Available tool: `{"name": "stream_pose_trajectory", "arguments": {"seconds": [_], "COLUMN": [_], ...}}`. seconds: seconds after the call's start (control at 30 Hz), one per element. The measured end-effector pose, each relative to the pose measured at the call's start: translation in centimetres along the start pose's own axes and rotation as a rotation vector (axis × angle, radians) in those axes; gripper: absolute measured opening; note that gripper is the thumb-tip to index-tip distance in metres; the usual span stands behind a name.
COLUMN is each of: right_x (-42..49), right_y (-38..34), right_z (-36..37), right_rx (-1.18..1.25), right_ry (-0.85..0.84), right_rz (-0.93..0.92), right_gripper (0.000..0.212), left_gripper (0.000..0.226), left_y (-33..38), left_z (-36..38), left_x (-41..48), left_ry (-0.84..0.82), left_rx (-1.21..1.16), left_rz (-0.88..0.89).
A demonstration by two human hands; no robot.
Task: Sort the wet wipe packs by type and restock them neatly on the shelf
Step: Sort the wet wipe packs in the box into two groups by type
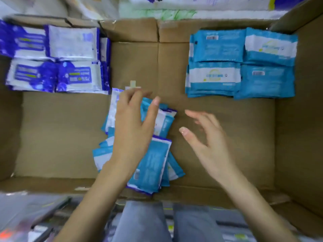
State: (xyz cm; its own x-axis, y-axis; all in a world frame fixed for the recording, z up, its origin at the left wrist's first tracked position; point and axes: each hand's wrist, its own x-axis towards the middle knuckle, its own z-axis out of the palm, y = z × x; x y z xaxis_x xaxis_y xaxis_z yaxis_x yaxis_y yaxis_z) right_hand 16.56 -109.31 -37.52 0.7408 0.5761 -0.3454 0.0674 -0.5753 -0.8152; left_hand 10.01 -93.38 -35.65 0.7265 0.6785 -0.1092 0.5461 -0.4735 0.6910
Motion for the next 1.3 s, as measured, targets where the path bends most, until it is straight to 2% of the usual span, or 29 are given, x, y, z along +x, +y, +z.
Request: {"name": "stream_pose_trajectory", "arguments": {"seconds": [0.07, 0.17, 0.27, 0.37, 0.47, 0.63, 0.73, 0.83, 0.93, 1.0, 1.2, 1.3], "right_x": [-2.3, -4.6, -5.4, -5.1, -4.3, -2.9, -1.8, -1.3, -1.6, -1.8, -1.0, -0.1], "right_y": [-0.6, -1.0, -1.6, -1.9, -1.8, -2.0, -1.8, -1.7, -1.6, -1.5, -1.7, -1.7], "right_z": [3.1, 6.7, 9.0, 10.3, 10.1, 6.7, 5.2, 5.8, 6.9, 7.4, 6.8, 5.1], "right_rx": [0.169, 0.316, 0.327, 0.286, 0.315, 0.585, 0.666, 0.727, 0.778, 0.812, 0.814, 0.854], "right_ry": [-0.011, 0.008, 0.113, 0.193, 0.193, 0.188, 0.228, 0.339, 0.503, 0.565, 0.607, 0.596], "right_rz": [0.146, 0.367, 0.423, 0.462, 0.494, 0.518, 0.519, 0.579, 0.633, 0.653, 0.644, 0.605], "right_gripper": [0.041, 0.056, 0.062, 0.061, 0.045, 0.018, 0.009, 0.008, 0.010, 0.010, 0.010, 0.006], "left_gripper": [0.035, 0.039, 0.027, 0.014, 0.009, 0.003, 0.019, 0.025, 0.014, 0.033, 0.040, 0.034], "left_y": [-3.1, -6.6, -8.4, -8.0, -7.3, -7.3, -7.6, -7.5, -7.2, -7.2, -6.9, -5.9], "left_z": [-1.9, -3.3, -3.4, -2.4, -1.6, -2.2, -1.8, -0.7, 0.6, 1.0, 0.3, -1.1], "left_x": [-2.7, -5.9, -7.5, -8.0, -8.0, -5.4, -2.2, 0.8, 1.8, 2.0, 2.6, 4.2], "left_ry": [0.030, -0.020, -0.140, -0.299, -0.339, -0.328, -0.315, -0.401, -0.473, -0.478, -0.468, -0.381], "left_rx": [-0.012, -0.035, -0.083, -0.243, -0.269, -0.357, -0.270, -0.272, -0.220, -0.153, -0.256, -0.361], "left_rz": [-0.160, -0.400, -0.527, -0.576, -0.535, -0.476, -0.338, -0.274, -0.226, -0.185, -0.179, -0.172]}}
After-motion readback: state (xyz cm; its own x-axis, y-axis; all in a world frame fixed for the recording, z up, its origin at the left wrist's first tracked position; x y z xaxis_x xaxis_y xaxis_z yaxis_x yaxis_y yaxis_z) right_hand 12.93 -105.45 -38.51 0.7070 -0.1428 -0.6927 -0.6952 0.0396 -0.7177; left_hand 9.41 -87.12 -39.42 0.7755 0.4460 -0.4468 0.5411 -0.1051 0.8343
